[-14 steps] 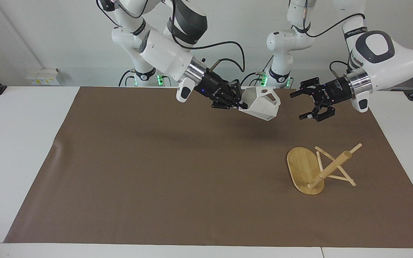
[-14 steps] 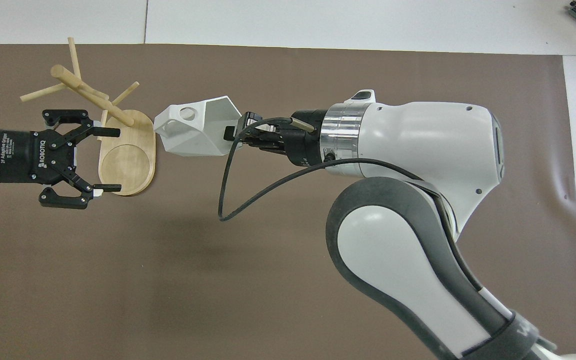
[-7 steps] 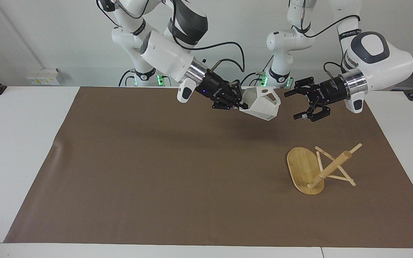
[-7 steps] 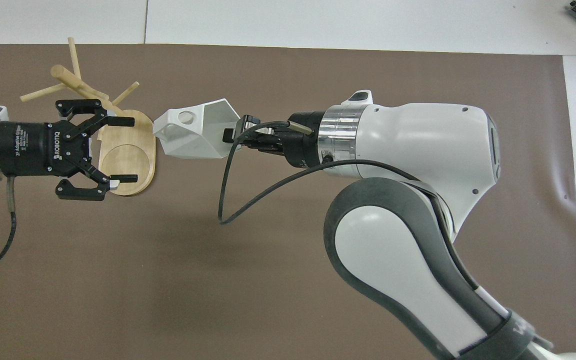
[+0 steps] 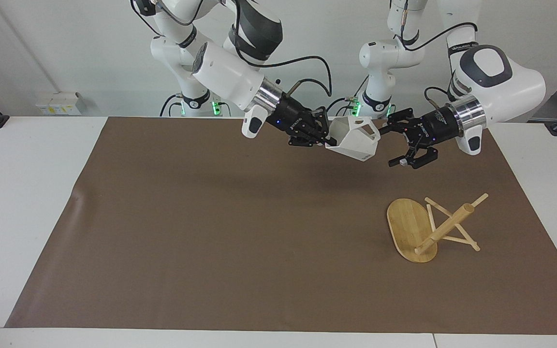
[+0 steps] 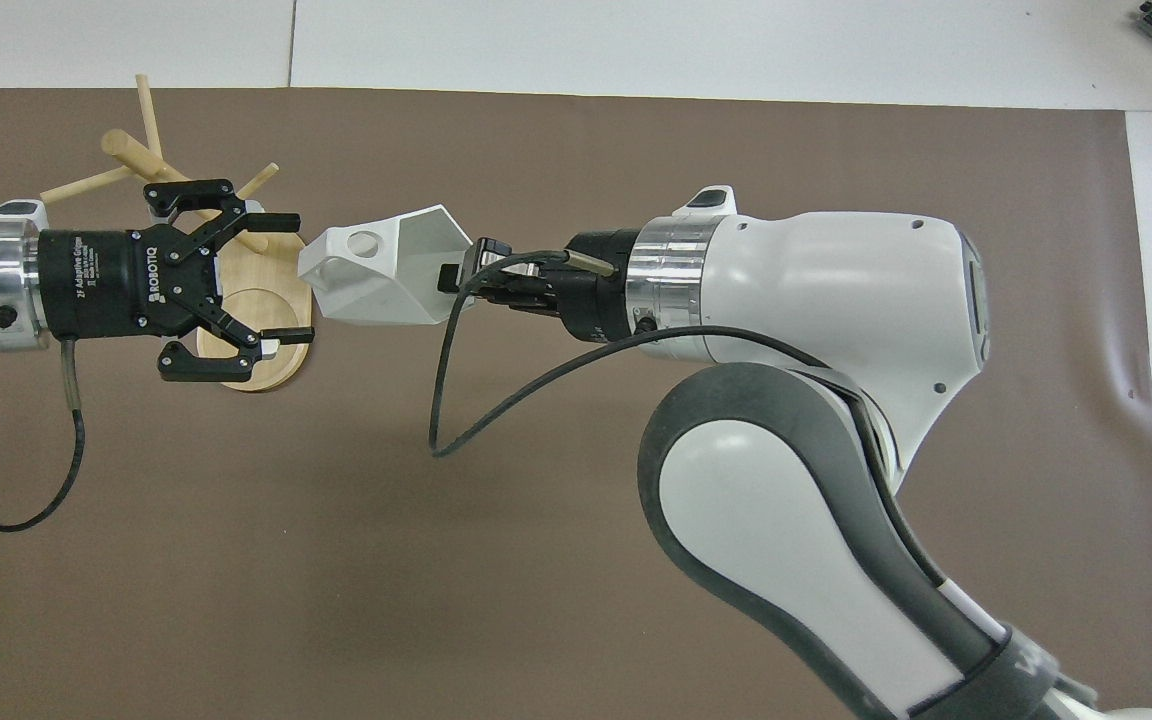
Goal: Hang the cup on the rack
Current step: 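Carry the cup toward the left gripper while the left gripper grasps it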
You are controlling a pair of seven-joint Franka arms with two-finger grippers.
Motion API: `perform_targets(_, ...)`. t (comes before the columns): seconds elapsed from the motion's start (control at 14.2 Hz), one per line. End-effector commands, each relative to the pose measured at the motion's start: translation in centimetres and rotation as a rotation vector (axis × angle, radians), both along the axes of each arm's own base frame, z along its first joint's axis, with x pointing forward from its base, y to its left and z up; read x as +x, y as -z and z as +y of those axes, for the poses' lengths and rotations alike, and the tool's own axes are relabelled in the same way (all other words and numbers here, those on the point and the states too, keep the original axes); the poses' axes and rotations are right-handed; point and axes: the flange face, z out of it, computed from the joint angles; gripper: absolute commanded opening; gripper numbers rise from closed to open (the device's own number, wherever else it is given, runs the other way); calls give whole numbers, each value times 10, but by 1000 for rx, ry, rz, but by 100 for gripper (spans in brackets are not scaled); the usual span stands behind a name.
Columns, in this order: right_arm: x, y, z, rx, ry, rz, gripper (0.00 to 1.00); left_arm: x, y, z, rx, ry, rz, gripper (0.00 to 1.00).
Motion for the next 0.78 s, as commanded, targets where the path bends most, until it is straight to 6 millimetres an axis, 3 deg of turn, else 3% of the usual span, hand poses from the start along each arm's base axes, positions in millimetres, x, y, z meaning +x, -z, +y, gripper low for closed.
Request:
perform_targets(0.0,-1,1,-1,19,7,-17,0,2,0,-6,-16,-16,-1,100)
perform_targets(0.42,-2,0,3,23,29,-35,0,-5,-1,-36,-16,42,0,100)
perform_targets(0.7,-2,0,3,23,27,-30,0,-4,-4,-36,-14,40,-10,100)
